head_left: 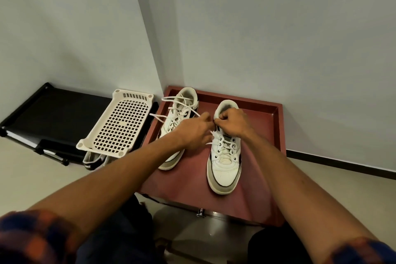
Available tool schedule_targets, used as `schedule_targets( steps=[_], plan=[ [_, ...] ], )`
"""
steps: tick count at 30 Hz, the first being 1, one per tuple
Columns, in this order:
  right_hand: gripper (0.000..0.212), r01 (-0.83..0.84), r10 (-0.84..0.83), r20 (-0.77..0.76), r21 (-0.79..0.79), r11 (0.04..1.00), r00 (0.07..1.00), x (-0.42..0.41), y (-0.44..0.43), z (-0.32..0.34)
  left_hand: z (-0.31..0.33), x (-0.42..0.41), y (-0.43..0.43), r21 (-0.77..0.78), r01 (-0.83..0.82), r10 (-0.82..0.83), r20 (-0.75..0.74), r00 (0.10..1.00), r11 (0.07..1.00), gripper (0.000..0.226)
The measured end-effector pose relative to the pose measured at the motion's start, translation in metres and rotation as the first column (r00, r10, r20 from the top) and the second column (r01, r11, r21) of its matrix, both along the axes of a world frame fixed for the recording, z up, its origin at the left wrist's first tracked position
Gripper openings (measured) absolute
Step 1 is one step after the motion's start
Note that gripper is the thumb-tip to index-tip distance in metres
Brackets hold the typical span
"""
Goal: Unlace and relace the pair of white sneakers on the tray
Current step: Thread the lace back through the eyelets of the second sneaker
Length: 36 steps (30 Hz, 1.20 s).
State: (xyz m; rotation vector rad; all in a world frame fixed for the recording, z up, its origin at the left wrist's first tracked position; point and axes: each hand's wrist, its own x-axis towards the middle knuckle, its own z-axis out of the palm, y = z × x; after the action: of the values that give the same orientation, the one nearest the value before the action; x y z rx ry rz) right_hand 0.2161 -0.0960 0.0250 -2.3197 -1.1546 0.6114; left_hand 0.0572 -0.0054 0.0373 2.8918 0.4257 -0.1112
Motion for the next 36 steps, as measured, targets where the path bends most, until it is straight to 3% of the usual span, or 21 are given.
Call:
schedule_targets(
  steps=[5,9,14,17,21,23,25,30,33,36],
  plan=[
    [0.033,0.000,0.000,-0.008,0.000,1.000,1.000,0.002,0.000,0.000,-0.001,0.009,0.001,0.067,0.123,-0.119,-0.059,0.991,0.990,0.031],
    [0.034,-0.007,0.007,-0.001,0.005,1.000,1.000,0.003,-0.001,-0.002,0.016,-0.001,0.034,0.045,0.004,-0.005,0.037,0.999,0.999,0.020],
    [0.031,0.002,-0.002,-0.003,0.006,1.000,1.000,0.001,-0.001,-0.003,0.020,-0.005,0.046,0.219,-0.004,-0.013,0.075,0.997,0.976,0.025],
    [0.031,-0.002,0.002,0.000,0.006,1.000,1.000,0.002,-0.002,-0.004,0.014,-0.002,0.050,0.128,-0.018,-0.002,0.154,0.988,0.992,0.025],
    [0.032,-0.008,0.008,0.000,0.013,1.000,1.000,0.002,-0.003,-0.005,0.010,-0.006,0.041,-0.069,-0.090,0.108,0.318,0.942,0.993,0.020],
    [0.033,-0.019,0.019,0.004,0.019,1.000,1.000,0.002,-0.004,-0.004,0.001,-0.013,0.025,-0.158,-0.149,0.194,0.327,0.925,0.976,0.016],
    [0.032,-0.024,0.024,0.003,0.025,0.999,1.000,0.003,-0.005,-0.004,-0.013,-0.021,0.006,-0.291,-0.270,0.347,0.263,0.900,0.918,0.017],
    [0.038,-0.028,0.028,0.000,0.039,0.999,1.000,0.001,-0.004,-0.004,-0.050,-0.037,-0.026,-0.498,-0.595,0.693,0.015,0.721,0.631,0.029],
    [0.041,-0.029,0.029,0.007,0.034,0.999,1.000,0.003,-0.004,-0.005,-0.051,-0.037,-0.023,-0.512,-0.646,0.767,0.040,0.641,0.566,0.037],
    [0.036,-0.027,0.026,0.033,0.030,0.999,0.999,0.001,-0.003,-0.005,-0.044,-0.031,-0.017,-0.532,-0.659,0.783,0.011,0.622,0.531,0.050]
  ],
)
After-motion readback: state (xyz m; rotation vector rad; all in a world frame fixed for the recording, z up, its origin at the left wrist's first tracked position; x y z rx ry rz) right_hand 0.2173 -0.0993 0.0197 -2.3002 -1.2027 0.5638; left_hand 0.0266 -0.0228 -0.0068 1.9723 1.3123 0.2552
